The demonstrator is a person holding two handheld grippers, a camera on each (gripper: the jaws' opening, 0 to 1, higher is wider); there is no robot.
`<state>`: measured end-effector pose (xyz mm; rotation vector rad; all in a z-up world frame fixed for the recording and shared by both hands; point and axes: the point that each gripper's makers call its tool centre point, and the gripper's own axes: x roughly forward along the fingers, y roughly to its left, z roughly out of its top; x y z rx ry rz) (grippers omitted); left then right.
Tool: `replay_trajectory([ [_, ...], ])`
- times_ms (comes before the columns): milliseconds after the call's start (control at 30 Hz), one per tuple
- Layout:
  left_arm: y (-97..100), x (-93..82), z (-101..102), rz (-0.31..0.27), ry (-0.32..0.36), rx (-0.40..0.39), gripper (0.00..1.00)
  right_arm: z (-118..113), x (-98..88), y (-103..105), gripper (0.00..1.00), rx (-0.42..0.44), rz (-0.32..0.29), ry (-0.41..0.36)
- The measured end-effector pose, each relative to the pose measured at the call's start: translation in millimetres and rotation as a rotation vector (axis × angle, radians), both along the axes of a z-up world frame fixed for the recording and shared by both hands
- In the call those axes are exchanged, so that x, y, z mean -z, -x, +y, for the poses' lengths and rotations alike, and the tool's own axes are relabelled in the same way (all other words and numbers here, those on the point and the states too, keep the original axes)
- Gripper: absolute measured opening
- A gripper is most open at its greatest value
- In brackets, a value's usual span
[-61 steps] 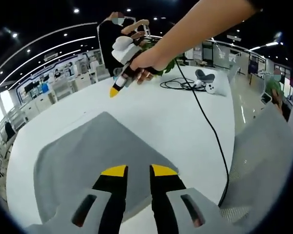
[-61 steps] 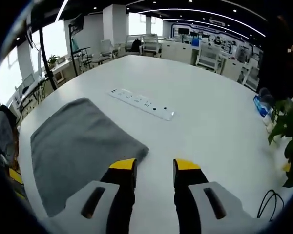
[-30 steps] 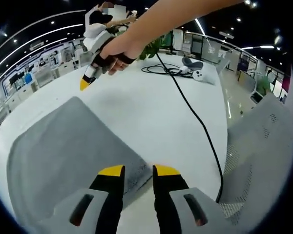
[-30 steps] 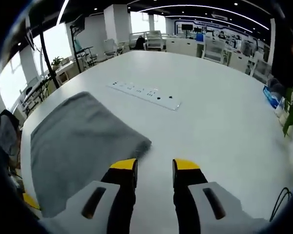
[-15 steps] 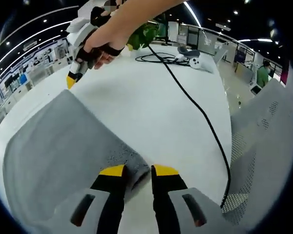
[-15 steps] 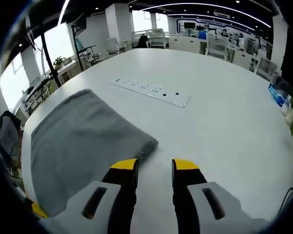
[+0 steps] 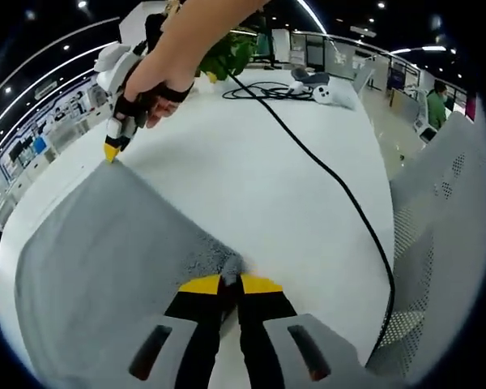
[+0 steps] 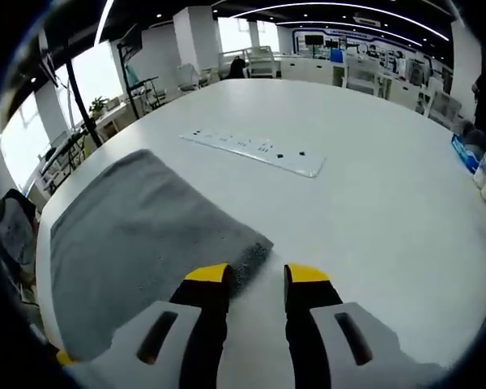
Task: Fold the towel on the table until its edges align and the towel forms a compact rectangular stack.
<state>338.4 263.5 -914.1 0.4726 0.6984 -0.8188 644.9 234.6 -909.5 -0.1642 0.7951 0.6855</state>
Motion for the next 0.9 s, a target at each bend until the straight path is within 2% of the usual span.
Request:
replay_trajectory([
  [133, 6.7, 0.1, -10, 0.007, 0.013, 0.016, 0.06, 7, 4.2, -4, 0.24, 0.012, 0.000, 0.003],
  [200, 9.7, 0.1, -14, 0.004, 0.012, 0.029, 0.06, 6, 7.5, -2, 0.20, 0.030, 0.014, 0.042],
  [367, 10.1, 0.5, -17, 0.019, 0.025, 0.013, 0.06, 0, 8.2, -1, 0.23, 0.082, 0.006, 0.059],
  [467, 11.1, -0.1, -21, 0.045, 0.043, 0.006, 0.06, -3, 10.9, 0, 0.19, 0.097, 0.030, 0.058],
  [600, 12.0, -0.7, -28, 0.064, 0.052, 0.013, 0.06, -5, 9.3, 7, 0.12, 0.092, 0.060, 0.053],
  [667, 12.3, -1.0, -33, 0.081, 0.072, 0.011, 0.06, -6, 10.3, 9, 0.06, 0.071, 0.073, 0.064],
  [800, 11.6, -2.0, -43, 0.091, 0.083, 0.034, 0.05, -12, 7.3, 14, 0.01, 0.034, 0.060, 0.106],
  [867, 10.8, -5.3, -51, 0.113, 0.115, 0.025, 0.05, -17, 5.8, 11, 0.01, 0.017, 0.043, 0.132],
  [900, 9.5, -10.9, -59, 0.120, 0.154, 0.016, 0.05, -21, 2.8, 11, 0.01, 0.014, 0.040, 0.141],
])
